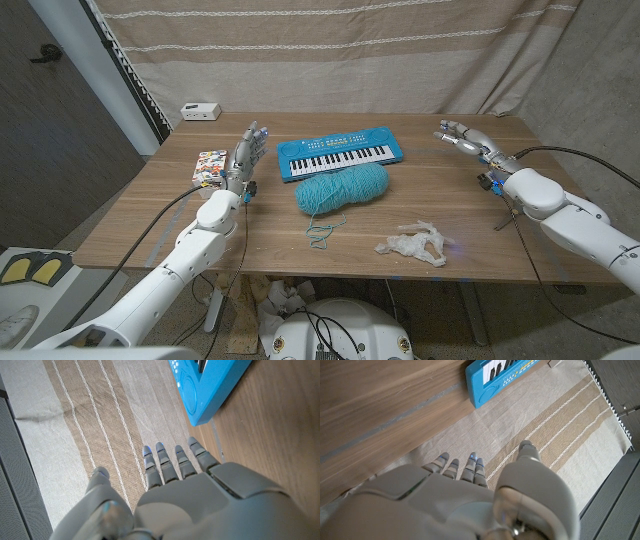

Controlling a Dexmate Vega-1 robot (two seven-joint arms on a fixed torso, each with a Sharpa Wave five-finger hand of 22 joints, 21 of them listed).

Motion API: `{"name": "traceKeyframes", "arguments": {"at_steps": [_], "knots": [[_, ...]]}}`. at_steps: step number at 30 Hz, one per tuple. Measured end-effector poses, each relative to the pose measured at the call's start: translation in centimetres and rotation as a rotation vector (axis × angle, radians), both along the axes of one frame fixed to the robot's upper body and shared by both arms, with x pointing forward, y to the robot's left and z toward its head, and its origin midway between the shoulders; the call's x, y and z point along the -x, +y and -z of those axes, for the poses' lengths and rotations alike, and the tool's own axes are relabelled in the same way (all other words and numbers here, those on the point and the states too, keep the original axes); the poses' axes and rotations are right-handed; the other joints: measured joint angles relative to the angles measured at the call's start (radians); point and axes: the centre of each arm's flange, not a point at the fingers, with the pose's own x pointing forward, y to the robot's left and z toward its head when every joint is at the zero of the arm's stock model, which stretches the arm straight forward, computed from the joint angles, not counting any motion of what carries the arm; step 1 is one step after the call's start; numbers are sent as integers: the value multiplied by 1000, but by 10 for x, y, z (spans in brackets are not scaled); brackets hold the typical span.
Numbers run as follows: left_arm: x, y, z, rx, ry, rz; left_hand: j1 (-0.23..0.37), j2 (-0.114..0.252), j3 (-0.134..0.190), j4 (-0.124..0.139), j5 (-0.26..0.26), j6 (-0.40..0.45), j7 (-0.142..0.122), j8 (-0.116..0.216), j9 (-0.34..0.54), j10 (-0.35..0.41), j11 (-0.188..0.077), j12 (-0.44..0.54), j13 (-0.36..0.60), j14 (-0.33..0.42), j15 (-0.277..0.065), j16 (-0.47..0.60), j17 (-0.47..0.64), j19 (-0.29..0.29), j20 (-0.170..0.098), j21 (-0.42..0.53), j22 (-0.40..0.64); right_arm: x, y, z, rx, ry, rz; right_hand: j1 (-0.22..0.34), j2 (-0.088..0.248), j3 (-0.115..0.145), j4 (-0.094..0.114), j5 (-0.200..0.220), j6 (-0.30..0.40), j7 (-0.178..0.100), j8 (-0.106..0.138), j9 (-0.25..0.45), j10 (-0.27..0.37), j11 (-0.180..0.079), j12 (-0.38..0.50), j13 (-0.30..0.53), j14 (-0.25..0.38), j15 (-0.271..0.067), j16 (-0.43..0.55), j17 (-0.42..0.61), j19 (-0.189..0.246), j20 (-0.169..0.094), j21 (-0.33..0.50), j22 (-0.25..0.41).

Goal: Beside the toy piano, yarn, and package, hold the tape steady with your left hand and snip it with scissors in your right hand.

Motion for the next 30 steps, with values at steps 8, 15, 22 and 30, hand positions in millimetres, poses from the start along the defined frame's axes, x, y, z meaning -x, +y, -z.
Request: {"name": "traceKeyframes", "arguments": {"at_steps": [8,15,22,30], "knots": [[-2,-2,-6,-5,-4,-1,0,0,1,1,0,0,0,0,0,37,1,1,0,0,0,0,0,17,-17,8,0,10,-4,-3,59,-13,41,20,1,11,-8,0,7,-7,0,0,0,0,0,0,5,5,0,0,0,0,8,0],[-4,-3,-9,-7,-6,2,0,0,3,3,0,0,0,-5,0,43,0,8,0,5,-5,0,0,19,-19,8,0,14,-7,-3,81,-15,64,31,1,22,-13,0,7,-7,0,0,0,0,0,0,11,0,0,0,0,0,8,0],[-4,-3,-9,-8,-7,-2,0,0,3,3,6,5,5,-5,0,47,-4,8,0,5,-5,0,0,32,-45,8,0,18,-14,-1,83,-8,82,43,-1,35,-17,0,7,-7,0,0,5,-5,0,0,11,0,0,0,4,3,8,0],[-3,2,-11,3,-16,-22,4,-4,3,3,6,5,5,-5,0,47,-5,1,0,5,-5,-5,0,25,-52,8,0,23,-22,0,83,-6,106,58,-5,42,-24,0,11,-11,0,0,7,-7,0,0,11,0,0,-3,11,-3,8,0]]}}
